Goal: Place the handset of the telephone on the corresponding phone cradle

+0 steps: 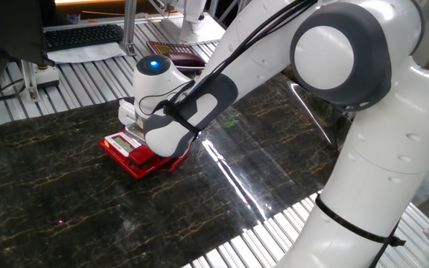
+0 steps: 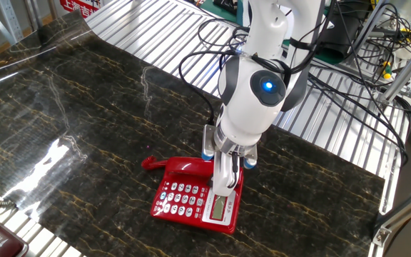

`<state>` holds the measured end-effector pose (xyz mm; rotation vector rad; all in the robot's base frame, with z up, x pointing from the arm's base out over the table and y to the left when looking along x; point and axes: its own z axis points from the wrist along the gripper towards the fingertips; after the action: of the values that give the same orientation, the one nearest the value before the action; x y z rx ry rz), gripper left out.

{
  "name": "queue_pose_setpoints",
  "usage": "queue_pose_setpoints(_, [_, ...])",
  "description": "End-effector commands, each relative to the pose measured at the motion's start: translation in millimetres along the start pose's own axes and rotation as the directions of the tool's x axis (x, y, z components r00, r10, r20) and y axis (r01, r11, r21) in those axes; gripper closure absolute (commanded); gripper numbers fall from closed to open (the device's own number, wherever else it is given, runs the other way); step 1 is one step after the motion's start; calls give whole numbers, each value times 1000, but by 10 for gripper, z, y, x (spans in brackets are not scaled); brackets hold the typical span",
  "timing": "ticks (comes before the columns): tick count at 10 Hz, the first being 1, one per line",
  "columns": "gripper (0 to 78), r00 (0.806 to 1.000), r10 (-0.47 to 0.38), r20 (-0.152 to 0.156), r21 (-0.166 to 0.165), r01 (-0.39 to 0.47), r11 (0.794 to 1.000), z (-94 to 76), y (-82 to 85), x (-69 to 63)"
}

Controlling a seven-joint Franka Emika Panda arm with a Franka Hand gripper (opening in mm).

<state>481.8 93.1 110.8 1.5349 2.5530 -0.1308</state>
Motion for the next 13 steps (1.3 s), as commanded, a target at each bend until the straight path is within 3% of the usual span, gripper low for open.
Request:
queue_pose_setpoints(1, [764, 1000, 1, 4, -5, -1, 1000, -13, 12, -7])
queue_pose_setpoints(13, [764, 1000, 12, 4, -11, -12, 1000, -13, 12, -7])
